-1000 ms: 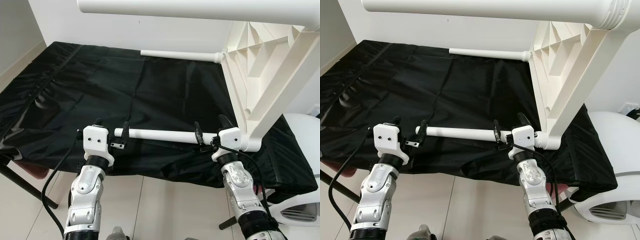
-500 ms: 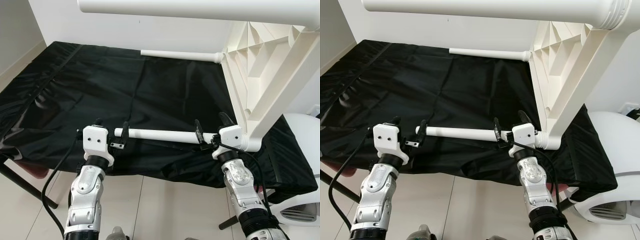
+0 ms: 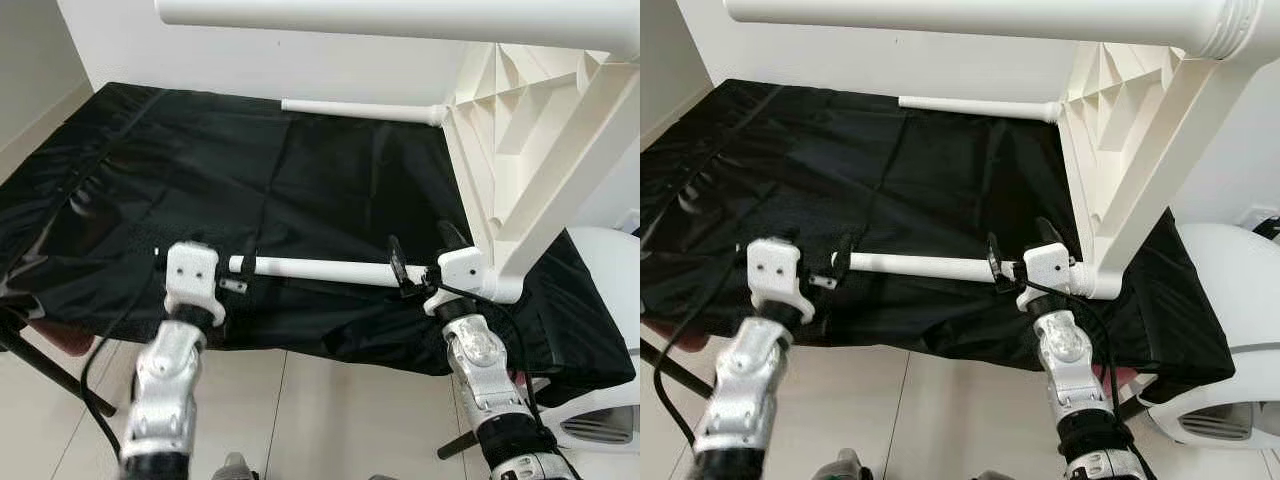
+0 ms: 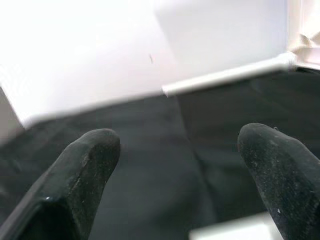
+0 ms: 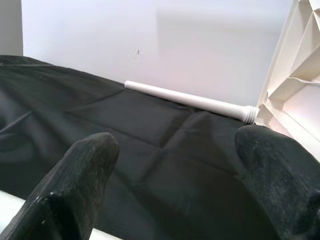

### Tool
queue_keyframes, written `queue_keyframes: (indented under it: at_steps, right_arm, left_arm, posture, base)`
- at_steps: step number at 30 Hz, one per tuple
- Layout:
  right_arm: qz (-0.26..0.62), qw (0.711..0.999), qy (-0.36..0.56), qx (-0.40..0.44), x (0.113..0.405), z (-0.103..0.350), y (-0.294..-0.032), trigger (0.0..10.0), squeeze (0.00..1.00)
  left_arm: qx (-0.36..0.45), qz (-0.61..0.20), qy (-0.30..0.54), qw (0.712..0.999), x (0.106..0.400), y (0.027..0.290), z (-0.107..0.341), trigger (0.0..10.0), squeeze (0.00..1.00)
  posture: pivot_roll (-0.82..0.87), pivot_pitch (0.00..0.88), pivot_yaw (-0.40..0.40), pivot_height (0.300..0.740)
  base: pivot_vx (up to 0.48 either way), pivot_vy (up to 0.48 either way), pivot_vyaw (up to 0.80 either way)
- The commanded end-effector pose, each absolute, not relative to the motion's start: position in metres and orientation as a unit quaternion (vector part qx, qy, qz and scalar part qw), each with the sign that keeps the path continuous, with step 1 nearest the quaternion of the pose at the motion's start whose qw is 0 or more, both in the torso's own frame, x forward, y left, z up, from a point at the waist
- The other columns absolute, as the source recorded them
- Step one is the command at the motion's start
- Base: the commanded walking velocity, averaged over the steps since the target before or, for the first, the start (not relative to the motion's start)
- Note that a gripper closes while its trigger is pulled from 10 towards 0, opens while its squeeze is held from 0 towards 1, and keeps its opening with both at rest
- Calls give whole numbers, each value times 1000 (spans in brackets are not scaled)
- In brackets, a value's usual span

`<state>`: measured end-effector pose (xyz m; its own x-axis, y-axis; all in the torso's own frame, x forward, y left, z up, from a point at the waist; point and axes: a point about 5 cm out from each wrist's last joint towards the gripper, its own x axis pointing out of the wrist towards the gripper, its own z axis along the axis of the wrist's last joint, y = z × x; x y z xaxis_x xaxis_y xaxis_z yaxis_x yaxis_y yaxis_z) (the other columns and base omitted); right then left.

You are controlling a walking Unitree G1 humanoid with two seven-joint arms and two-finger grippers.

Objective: Building children table

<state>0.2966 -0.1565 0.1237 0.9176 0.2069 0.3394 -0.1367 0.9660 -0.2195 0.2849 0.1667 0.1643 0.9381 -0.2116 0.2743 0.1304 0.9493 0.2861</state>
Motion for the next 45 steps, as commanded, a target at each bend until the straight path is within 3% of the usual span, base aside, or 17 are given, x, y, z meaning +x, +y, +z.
queue_keyframes:
  at_steps: [1, 10, 16, 24, 36, 45]
  right_arm:
    - [85, 974, -189, -95, 299, 127, -156, 10000, 0]
    - [74, 973, -200, -91, 303, 132, -155, 10000, 0]
    - [71, 972, -203, -91, 301, 133, -154, 10000, 0]
    - [59, 974, -200, -91, 296, 130, -158, 10000, 0]
    - [61, 975, -196, -85, 301, 129, -153, 10000, 0]
    - [63, 975, -196, -83, 304, 129, -150, 10000, 0]
  left_arm:
    - [148, -58, -172, 972, 291, 169, 176, 10000, 0]
    - [221, -48, -214, 950, 322, 182, 218, 10000, 0]
    - [320, -30, -267, 909, 333, 191, 270, 10000, 0]
    - [447, 7, -298, 843, 316, 201, 304, 10000, 0]
    - [514, -11, -334, 790, 295, 177, 327, 10000, 0]
    - [539, -11, -348, 767, 288, 166, 334, 10000, 0]
  posture:
    - [38, 0, -83, 740]
    - [28, 0, -53, 740]
    - [19, 0, -35, 740]
    - [22, 7, -26, 740]
    - [75, 0, -28, 740]
    - [101, 0, -40, 740]
  base:
    - [0, 0, 0]
    - [0, 0, 0]
    - [0, 0, 0]
    - [0, 0, 0]
    - [0, 0, 0]
    - [0, 0, 0]
